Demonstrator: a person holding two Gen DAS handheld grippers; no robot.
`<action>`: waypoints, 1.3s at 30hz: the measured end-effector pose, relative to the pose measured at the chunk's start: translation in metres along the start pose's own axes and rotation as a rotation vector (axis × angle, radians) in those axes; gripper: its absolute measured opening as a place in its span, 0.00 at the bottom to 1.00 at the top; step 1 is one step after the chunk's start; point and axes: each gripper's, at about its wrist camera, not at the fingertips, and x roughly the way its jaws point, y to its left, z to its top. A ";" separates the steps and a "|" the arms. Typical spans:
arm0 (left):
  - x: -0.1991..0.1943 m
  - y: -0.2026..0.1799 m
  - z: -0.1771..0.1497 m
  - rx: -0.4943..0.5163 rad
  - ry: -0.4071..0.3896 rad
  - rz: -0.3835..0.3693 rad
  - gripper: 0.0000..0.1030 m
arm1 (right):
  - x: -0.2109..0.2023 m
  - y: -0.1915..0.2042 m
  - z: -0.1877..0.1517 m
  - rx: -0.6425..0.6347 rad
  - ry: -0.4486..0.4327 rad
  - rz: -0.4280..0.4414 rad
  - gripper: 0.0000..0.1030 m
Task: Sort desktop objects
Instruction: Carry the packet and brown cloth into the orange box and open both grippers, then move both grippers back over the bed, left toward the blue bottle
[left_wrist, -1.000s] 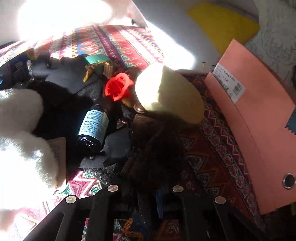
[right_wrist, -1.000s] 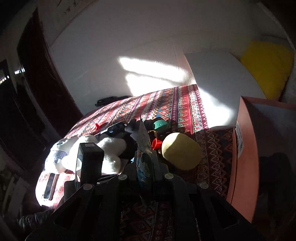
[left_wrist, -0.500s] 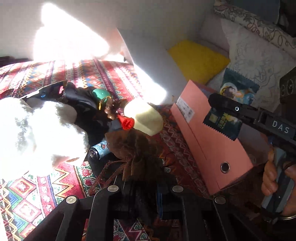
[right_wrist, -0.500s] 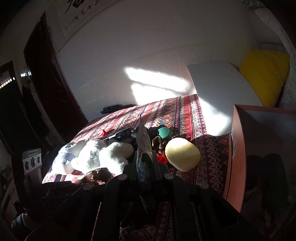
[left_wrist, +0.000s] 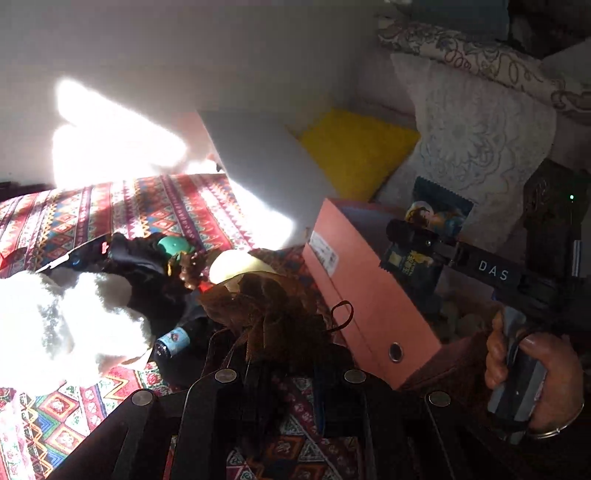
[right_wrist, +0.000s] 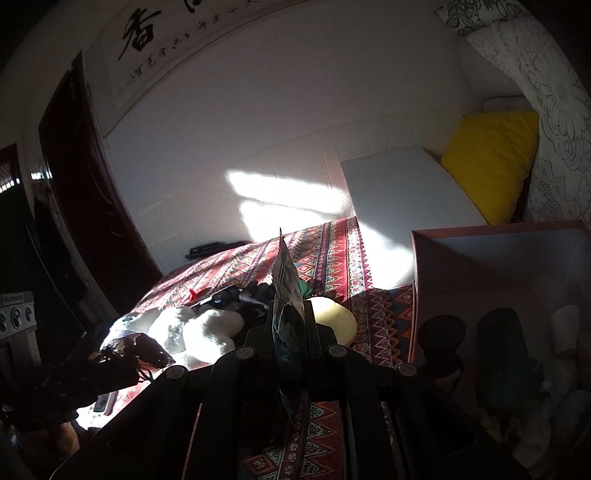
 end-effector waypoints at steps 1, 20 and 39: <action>0.001 -0.008 0.005 0.013 -0.005 -0.011 0.11 | -0.007 -0.003 0.001 0.002 -0.019 -0.015 0.09; 0.110 -0.175 0.075 0.259 0.085 -0.249 0.16 | -0.081 -0.115 0.009 0.141 -0.156 -0.368 0.11; 0.145 -0.103 0.040 0.056 0.176 -0.100 0.81 | -0.066 -0.103 0.007 0.181 -0.191 -0.513 0.88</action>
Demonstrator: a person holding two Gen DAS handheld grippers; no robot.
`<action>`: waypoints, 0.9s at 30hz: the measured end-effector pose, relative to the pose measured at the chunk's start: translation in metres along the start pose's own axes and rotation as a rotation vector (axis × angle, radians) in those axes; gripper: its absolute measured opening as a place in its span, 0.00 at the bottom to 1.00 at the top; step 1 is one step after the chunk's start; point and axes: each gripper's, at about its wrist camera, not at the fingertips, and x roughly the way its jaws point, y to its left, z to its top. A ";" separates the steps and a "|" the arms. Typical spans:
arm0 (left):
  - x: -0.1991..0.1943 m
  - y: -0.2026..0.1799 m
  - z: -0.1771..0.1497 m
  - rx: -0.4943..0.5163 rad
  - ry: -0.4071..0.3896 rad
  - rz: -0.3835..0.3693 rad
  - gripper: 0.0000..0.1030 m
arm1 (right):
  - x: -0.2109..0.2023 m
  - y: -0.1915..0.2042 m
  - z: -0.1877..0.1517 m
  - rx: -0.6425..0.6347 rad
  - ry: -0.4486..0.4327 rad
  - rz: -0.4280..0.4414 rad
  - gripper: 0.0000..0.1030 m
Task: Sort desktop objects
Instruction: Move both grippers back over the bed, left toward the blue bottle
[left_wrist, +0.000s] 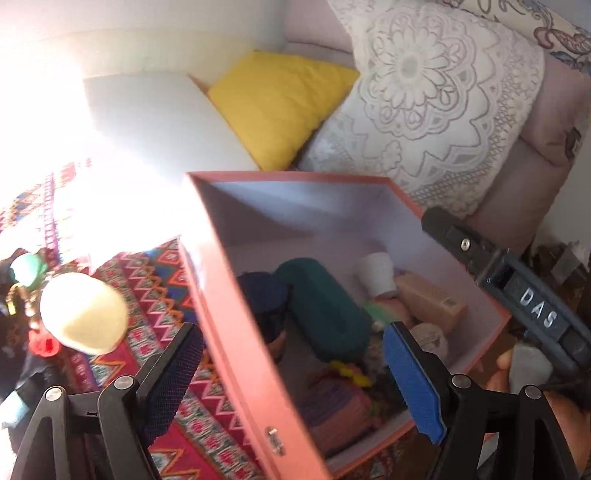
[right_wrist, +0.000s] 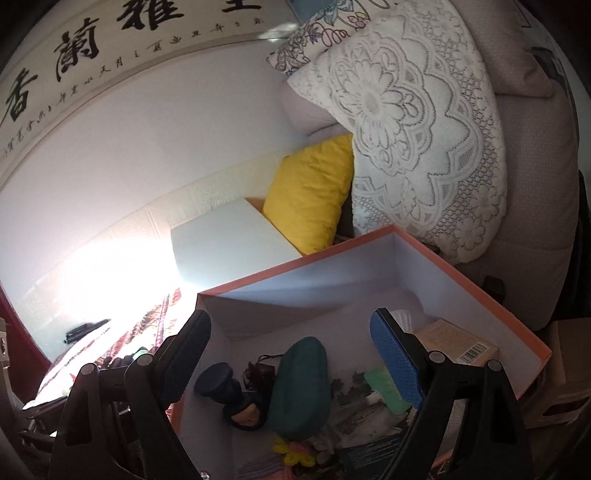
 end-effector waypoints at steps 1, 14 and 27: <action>-0.006 0.008 -0.005 -0.009 -0.004 0.018 0.81 | 0.002 0.011 0.000 -0.013 -0.002 0.018 0.88; -0.064 0.168 -0.104 -0.090 0.052 0.322 0.84 | 0.063 0.201 -0.069 -0.252 0.280 0.519 0.84; 0.027 0.216 -0.074 0.065 0.232 0.290 0.57 | 0.192 0.194 -0.139 0.200 0.759 0.551 0.59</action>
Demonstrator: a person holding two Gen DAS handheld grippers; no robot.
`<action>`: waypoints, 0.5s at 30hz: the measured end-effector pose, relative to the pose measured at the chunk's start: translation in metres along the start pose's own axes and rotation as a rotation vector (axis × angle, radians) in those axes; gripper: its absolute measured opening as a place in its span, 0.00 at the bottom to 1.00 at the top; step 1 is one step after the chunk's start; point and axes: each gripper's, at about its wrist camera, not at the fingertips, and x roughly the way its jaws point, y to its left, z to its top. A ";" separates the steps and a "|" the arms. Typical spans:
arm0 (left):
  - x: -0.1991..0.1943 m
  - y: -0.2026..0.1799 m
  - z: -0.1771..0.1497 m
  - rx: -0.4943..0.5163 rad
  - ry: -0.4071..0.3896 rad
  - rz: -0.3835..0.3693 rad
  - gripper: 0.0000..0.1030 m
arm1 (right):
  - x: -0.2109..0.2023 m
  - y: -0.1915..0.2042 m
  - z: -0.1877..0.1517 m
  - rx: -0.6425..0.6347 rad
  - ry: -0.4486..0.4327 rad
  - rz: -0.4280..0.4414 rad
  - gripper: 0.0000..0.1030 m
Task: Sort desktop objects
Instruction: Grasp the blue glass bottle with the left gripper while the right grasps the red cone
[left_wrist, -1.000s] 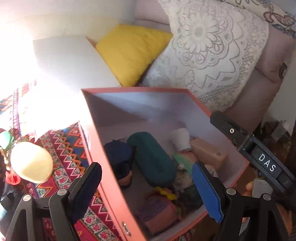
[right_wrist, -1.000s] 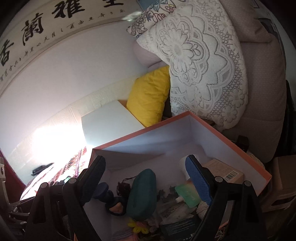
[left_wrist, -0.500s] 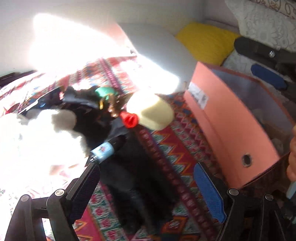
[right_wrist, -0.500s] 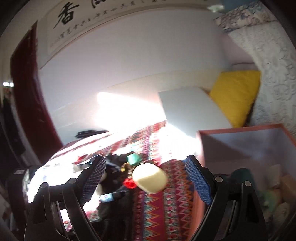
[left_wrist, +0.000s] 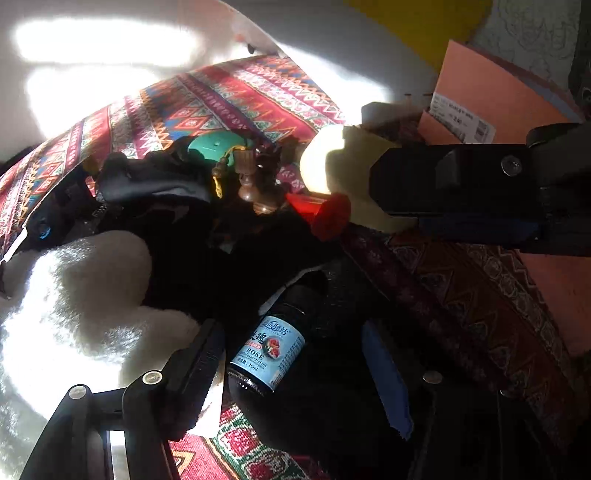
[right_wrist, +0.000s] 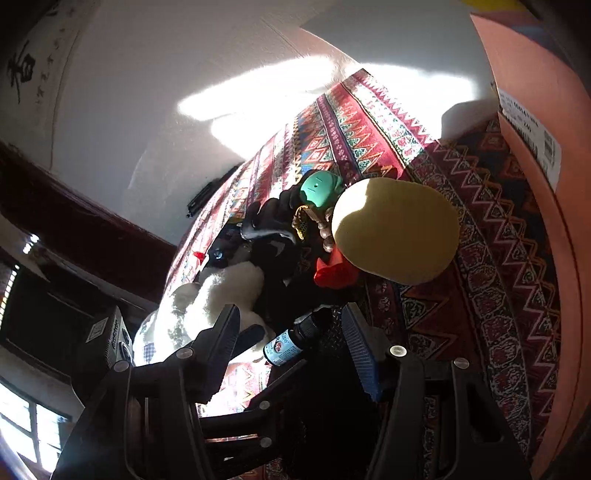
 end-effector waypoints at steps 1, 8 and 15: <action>0.008 -0.001 0.001 0.015 0.017 0.007 0.53 | 0.007 -0.005 0.003 0.032 0.010 0.001 0.59; 0.014 -0.001 -0.007 0.055 -0.010 0.035 0.33 | 0.046 -0.030 0.021 0.198 0.021 0.004 0.59; 0.010 -0.005 -0.014 0.069 -0.041 0.046 0.27 | 0.072 -0.044 0.030 0.303 0.024 0.049 0.35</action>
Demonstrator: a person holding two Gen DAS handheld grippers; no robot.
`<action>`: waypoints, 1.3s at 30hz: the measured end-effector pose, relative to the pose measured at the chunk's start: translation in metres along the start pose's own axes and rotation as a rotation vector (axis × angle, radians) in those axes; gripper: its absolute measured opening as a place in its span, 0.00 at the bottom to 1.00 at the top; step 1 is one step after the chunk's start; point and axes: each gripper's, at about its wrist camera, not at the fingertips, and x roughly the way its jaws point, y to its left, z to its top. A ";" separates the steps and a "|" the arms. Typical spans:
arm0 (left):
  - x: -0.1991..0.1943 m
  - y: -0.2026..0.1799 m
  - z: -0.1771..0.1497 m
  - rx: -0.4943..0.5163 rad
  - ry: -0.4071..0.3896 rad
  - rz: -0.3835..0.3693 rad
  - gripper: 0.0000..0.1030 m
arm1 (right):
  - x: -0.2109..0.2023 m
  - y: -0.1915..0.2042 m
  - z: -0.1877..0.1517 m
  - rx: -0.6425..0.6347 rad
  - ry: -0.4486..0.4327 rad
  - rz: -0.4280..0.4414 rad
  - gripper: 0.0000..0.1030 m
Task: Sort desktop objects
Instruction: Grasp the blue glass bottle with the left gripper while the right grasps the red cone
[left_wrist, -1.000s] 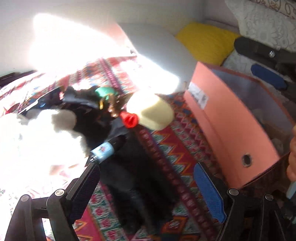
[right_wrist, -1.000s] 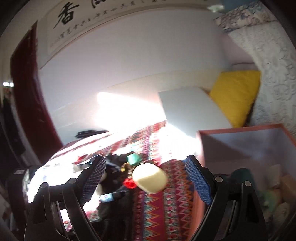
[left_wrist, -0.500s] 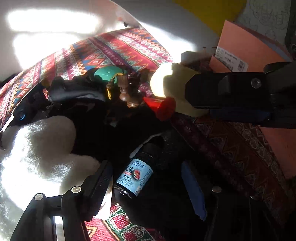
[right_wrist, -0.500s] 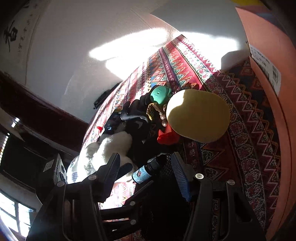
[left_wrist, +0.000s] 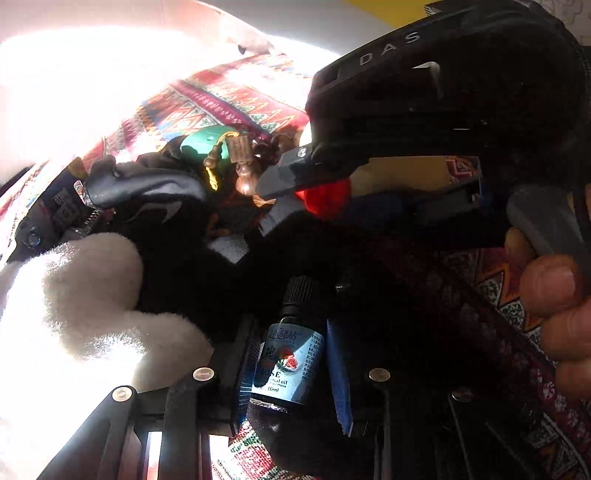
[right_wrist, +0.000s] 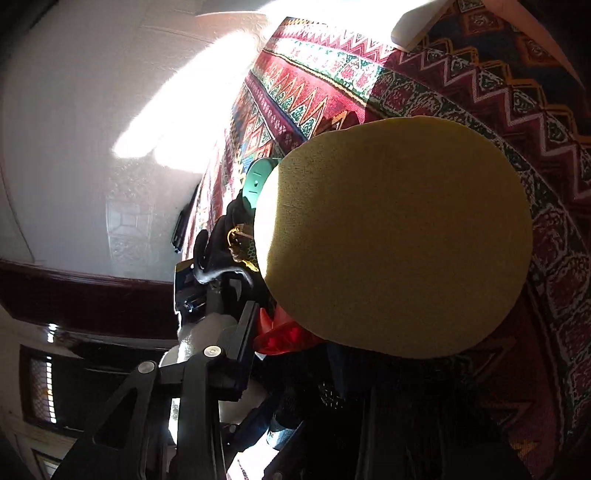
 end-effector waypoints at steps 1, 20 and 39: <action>0.000 -0.001 0.000 0.002 0.000 0.001 0.27 | -0.001 0.002 -0.001 -0.004 -0.002 0.003 0.35; -0.031 -0.017 -0.004 -0.029 -0.051 0.008 0.23 | -0.060 0.037 -0.008 -0.109 -0.033 0.123 0.35; -0.141 -0.038 0.000 -0.101 -0.252 -0.037 0.23 | -0.191 0.075 -0.068 -0.392 -0.242 0.137 0.35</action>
